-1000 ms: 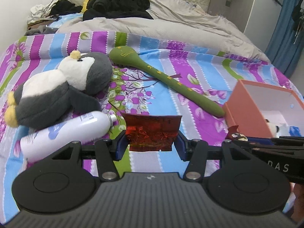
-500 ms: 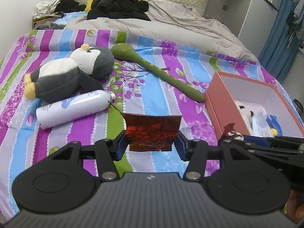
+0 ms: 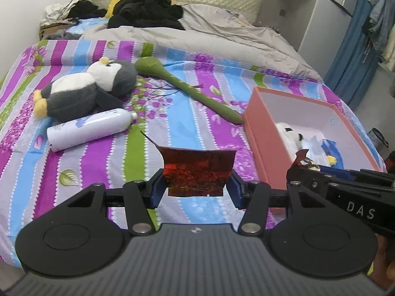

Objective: Organize soft objects
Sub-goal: 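Carry the candy in the right gripper while the left gripper carries the red packet to the box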

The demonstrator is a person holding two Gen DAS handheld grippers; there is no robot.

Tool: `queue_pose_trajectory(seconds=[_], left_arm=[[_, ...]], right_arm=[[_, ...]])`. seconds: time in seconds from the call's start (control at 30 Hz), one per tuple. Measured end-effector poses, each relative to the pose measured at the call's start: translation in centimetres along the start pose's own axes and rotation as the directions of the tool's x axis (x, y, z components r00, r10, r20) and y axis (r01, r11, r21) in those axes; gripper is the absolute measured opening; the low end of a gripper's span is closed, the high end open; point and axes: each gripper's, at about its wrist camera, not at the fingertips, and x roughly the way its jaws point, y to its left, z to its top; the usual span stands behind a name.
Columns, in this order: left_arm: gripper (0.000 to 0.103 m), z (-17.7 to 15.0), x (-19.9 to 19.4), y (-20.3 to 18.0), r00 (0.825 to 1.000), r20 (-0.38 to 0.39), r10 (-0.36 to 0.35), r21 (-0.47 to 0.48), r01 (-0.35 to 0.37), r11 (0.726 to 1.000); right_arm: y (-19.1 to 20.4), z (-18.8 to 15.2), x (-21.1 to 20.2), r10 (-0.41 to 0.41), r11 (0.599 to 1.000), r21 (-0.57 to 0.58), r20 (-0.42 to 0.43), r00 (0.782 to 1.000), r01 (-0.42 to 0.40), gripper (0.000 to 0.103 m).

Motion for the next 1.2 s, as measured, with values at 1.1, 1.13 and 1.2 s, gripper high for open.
queue_pose_trajectory(seconds=[1.1,1.13,1.2], left_arm=[[0.059,1.0,3.1,-18.1,0.964,-0.076,-0.254,0.205,0.264,0.942],[0.059,1.2,3.6,-18.4,0.963,-0.083,-0.255,0.207,0.267,0.941],[0.059,1.6,4.9,-19.1,0.963,-0.095,-0.252,0.209,0.267,0.941]], right_arm=[[-13.3,-1.5,-6.6,-0.228,0.959,0.186,0.048,0.972,0.216,0.036],[-13.7,-1.4,-6.3,-0.23,0.958,0.189,0.044,0.972,0.218,0.036],[-14.7,-1.1,-5.6,-0.232,0.955,0.195,0.032,0.972,0.221,0.036]])
